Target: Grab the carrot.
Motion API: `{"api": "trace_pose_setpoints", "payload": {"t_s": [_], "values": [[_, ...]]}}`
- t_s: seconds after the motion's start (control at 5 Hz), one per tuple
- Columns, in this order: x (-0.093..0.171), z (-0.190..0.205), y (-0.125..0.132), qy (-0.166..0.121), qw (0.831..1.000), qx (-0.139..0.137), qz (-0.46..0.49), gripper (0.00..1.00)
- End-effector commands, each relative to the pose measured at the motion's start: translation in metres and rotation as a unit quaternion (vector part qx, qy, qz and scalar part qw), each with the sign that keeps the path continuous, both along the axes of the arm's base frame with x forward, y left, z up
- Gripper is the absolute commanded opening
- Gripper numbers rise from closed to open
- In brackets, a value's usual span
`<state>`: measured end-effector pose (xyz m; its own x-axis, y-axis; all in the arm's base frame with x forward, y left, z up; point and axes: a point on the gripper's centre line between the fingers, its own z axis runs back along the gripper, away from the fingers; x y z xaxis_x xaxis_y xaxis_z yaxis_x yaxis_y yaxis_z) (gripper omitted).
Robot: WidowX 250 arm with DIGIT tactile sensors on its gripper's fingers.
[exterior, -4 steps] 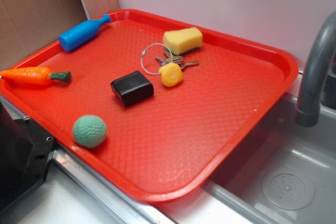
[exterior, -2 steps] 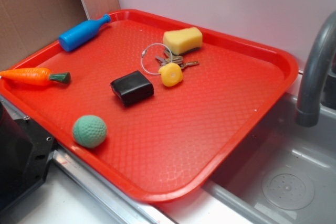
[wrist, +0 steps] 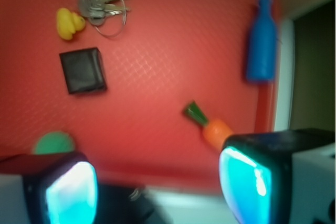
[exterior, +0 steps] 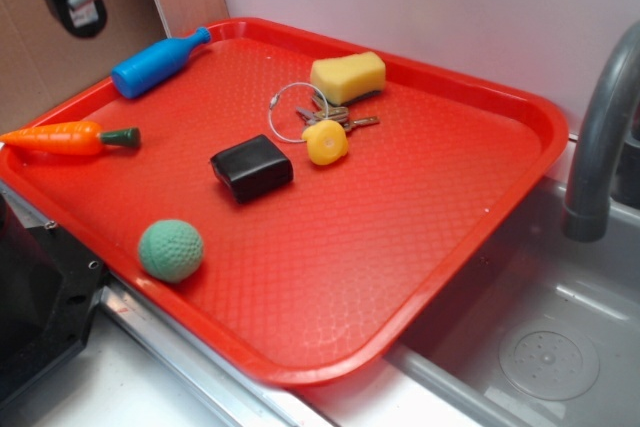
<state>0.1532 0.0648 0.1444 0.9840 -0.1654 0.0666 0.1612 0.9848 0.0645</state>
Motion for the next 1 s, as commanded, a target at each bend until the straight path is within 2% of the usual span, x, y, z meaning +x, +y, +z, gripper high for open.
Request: {"api": "trace_pose_setpoints", "payload": {"t_s": [0.0,0.2,0.4,0.6,0.8], "values": [[-0.008,-0.065,0.043,0.005,0.992,-0.026,-0.124,1.00],[-0.008,-0.084,0.052,0.010,0.991,-0.019,-0.129,1.00],[-0.007,-0.113,0.050,0.049,0.989,-0.001,-0.139,1.00],[0.002,-0.123,0.042,0.060,0.987,0.018,-0.150,1.00],[0.003,-0.135,0.036,0.104,0.985,0.051,-0.125,0.00]]}}
